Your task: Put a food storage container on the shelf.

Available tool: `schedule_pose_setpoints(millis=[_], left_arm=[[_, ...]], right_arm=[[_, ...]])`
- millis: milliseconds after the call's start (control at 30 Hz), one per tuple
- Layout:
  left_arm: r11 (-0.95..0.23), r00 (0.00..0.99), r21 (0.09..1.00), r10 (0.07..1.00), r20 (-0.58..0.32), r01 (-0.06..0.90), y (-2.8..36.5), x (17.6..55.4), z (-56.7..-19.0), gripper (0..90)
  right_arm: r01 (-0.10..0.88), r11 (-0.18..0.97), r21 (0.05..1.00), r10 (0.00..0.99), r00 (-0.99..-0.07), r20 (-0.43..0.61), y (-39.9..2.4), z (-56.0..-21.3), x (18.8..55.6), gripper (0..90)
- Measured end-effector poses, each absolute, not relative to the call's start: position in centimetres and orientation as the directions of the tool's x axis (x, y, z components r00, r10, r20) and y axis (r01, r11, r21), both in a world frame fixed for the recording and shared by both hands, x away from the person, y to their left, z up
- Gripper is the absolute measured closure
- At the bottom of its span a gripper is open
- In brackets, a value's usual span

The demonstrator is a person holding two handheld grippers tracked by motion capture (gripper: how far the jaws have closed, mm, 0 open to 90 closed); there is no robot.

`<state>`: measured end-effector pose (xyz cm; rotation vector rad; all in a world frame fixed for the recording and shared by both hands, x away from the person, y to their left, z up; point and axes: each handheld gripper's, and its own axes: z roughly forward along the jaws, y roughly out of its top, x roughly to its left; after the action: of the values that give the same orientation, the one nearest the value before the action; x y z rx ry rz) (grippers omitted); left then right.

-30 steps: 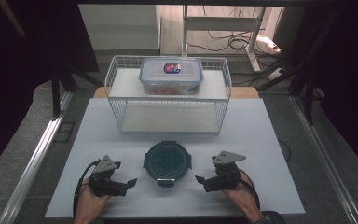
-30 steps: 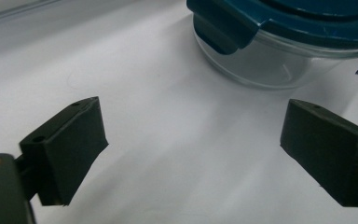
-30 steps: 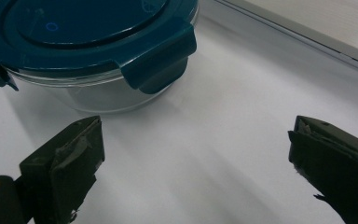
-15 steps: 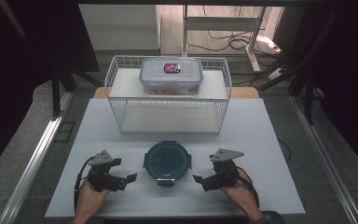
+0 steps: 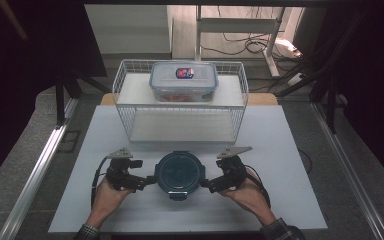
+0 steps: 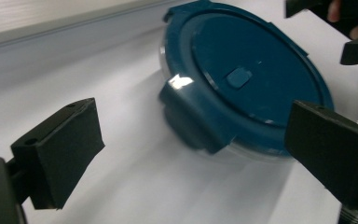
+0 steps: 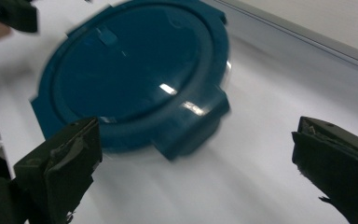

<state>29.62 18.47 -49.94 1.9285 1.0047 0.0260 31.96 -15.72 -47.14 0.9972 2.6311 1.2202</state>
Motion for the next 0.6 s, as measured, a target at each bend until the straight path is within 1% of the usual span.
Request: schedule_pose_setpoints(millis=[167,233,267,333,367,400,433,500,600], left_arm=[[-0.275,0.686,0.711,0.617,-0.386,0.647,17.4,31.2,-50.3,6.7],[-0.295,0.69,0.685,0.592,-0.416,0.666,17.5,31.7,-51.1,8.3],[-0.29,0.691,0.674,0.561,-0.455,0.679,17.8,31.9,-51.7,9.7],[-0.239,0.665,0.647,0.488,-0.565,0.724,18.5,32.1,-52.7,15.0],[-0.226,0.661,0.639,0.445,-0.604,0.735,18.7,32.2,-53.0,20.6],[-0.223,0.66,0.634,0.424,-0.62,0.74,18.7,32.3,-53.2,27.2],[-0.216,0.656,0.635,0.431,-0.619,0.741,18.6,32.2,-53.2,28.2],[-0.214,0.65,0.628,0.431,-0.626,0.748,18.7,32.2,-53.1,29.3],[-0.184,0.647,0.637,0.416,-0.639,0.748,19.2,31.7,-53.3,36.1]], right_arm=[[0.553,0.465,0.691,0.569,-0.785,0.245,-14.2,-47.6,33.1,6.7],[0.571,0.468,0.674,0.566,-0.779,0.268,-13.9,-48.3,33.5,8.8],[0.586,0.468,0.662,0.564,-0.774,0.287,-14.0,-48.6,33.6,10.2],[0.623,0.451,0.638,0.543,-0.76,0.358,-14.4,-49.2,33.9,14.7],[0.639,0.448,0.625,0.523,-0.754,0.396,-14.6,-49.5,34.1,19.0],[0.65,0.44,0.62,0.503,-0.75,0.429,-14.9,-49.7,34.2,23.2],[0.662,0.426,0.617,0.49,-0.742,0.458,-15.1,-49.9,34.2,24.9],[0.672,0.413,0.614,0.489,-0.733,0.473,-15.3,-50.0,34.3,26.5],[0.671,0.41,0.618,0.488,-0.734,0.473,-15.6,-49.7,34.1,32.4]])
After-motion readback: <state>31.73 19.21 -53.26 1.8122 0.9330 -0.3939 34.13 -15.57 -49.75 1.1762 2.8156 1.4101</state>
